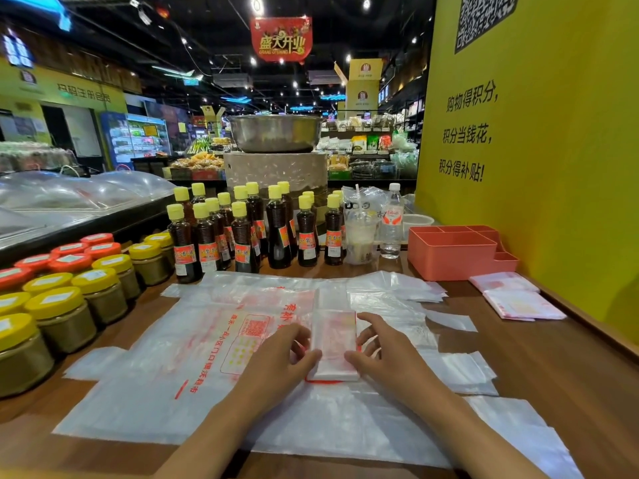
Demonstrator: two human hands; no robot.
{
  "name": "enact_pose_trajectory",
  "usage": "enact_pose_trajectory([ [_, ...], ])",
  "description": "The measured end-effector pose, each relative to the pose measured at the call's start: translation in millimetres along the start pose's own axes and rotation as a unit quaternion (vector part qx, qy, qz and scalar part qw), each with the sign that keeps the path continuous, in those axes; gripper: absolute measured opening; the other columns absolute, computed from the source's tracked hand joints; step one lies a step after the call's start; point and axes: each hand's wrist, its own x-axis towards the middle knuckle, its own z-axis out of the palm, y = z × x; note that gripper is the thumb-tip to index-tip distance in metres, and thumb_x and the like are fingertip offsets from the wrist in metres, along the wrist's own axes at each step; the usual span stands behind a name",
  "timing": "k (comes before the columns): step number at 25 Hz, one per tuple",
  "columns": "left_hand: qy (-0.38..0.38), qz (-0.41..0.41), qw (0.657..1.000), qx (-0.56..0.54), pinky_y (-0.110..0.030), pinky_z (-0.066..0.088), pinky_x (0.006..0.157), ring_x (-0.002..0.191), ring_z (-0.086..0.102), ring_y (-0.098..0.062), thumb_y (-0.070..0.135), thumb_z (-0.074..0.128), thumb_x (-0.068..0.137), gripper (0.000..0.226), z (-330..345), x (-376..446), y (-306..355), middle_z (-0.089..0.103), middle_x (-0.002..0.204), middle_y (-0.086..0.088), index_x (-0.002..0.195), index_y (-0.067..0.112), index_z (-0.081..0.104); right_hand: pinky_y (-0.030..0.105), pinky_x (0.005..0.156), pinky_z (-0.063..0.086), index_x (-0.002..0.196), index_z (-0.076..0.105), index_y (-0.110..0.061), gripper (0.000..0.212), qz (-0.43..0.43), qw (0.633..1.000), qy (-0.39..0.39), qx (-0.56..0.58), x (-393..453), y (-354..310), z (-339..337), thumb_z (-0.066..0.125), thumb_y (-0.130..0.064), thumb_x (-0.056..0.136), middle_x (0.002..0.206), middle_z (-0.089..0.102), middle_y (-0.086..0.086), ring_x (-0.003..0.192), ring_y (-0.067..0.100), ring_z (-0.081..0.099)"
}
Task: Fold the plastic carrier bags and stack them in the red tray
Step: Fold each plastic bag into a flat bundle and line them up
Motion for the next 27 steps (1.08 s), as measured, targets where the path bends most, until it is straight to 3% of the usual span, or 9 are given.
enact_pose_trajectory([
  [3,-0.02,-0.009,1.0,-0.001,-0.012,0.049,0.077,0.094,0.061,-0.003,0.039,0.067,0.093,0.041,0,-1,2,0.061,0.108,0.017,0.127,0.039,0.045,0.021,0.093,0.051,0.132,0.052,-0.038,0.045,-0.009,0.997,-0.008,-0.075,2,5,0,0.069,-0.046,0.091,0.122,0.057,-0.018,0.103,0.003,0.059],
  [6,-0.022,0.016,0.999,0.016,-0.012,0.048,0.074,0.09,0.061,-0.004,0.04,0.066,0.093,0.033,1,-2,1,0.061,0.104,0.016,0.124,0.031,0.056,0.022,0.103,0.045,0.128,0.059,-0.03,0.035,-0.038,0.993,-0.028,-0.109,0,5,0,0.063,-0.041,0.095,0.13,0.054,-0.015,0.112,0.003,0.053],
  [9,-0.045,0.043,0.998,0.002,-0.013,0.046,0.069,0.08,0.059,-0.003,0.04,0.07,0.089,0.025,-1,-4,3,0.061,0.095,0.017,0.111,0.032,0.059,0.012,0.107,0.029,0.143,0.046,-0.029,0.048,-0.051,0.991,-0.047,-0.114,-2,3,-2,0.057,-0.031,0.096,0.149,0.039,-0.015,0.124,-0.002,0.04],
  [13,-0.087,0.092,0.992,0.029,-0.014,0.045,0.076,0.096,0.055,-0.002,0.051,0.066,0.086,0.028,0,-5,3,0.055,0.104,0.023,0.109,0.039,0.056,0.027,0.123,0.014,0.159,0.02,-0.031,0.058,-0.037,0.977,-0.083,-0.192,-4,5,2,0.036,-0.043,0.104,0.167,0.004,-0.017,0.151,0.005,0.013],
  [16,-0.103,0.111,0.984,0.089,-0.018,0.041,0.101,0.12,0.042,0.005,0.061,0.056,0.087,0.048,4,-3,2,0.04,0.132,0.027,0.13,0.042,0.046,0.03,0.125,-0.001,0.162,0.006,-0.025,0.061,-0.049,0.948,-0.127,-0.288,-5,8,7,0.022,-0.047,0.107,0.168,-0.001,-0.01,0.153,0.006,-0.001],
  [18,-0.118,0.117,0.978,0.129,-0.024,0.025,0.119,0.142,0.02,0.004,0.062,0.05,0.09,0.065,6,-2,2,0.019,0.155,0.027,0.148,0.045,0.028,0.032,0.125,-0.007,0.162,0.002,-0.023,0.061,-0.057,0.934,-0.138,-0.323,-5,9,9,0.018,-0.046,0.107,0.169,-0.004,-0.008,0.153,0.006,-0.006],
  [21,-0.132,0.134,0.961,0.203,-0.023,-0.001,0.121,0.146,-0.017,0.007,0.057,0.04,0.095,0.072,7,-4,8,-0.018,0.16,0.027,0.157,0.042,0.008,0.033,0.123,-0.011,0.162,0.0,-0.022,0.061,-0.061,0.923,-0.143,-0.352,-7,11,11,0.015,-0.045,0.107,0.169,-0.006,-0.007,0.153,0.005,-0.01],
  [25,-0.196,0.147,0.939,0.241,-0.029,-0.008,0.124,0.144,-0.022,0.009,0.041,0.025,0.104,0.062,12,-4,9,-0.015,0.163,0.019,0.158,0.033,-0.005,0.034,0.122,-0.012,0.161,0.0,-0.021,0.061,-0.053,0.918,-0.153,-0.362,-7,9,11,0.011,-0.047,0.107,0.169,-0.006,-0.006,0.153,0.005,-0.009],
  [27,-0.221,0.13,0.932,0.254,-0.03,-0.006,0.124,0.146,-0.018,0.007,0.04,0.021,0.105,0.06,13,-4,7,-0.012,0.164,0.016,0.158,0.032,-0.005,0.033,0.121,-0.015,0.161,-0.001,-0.022,0.068,-0.047,0.915,-0.161,-0.366,-6,8,10,0.001,-0.054,0.102,0.169,-0.006,-0.007,0.153,0.005,-0.009],
])
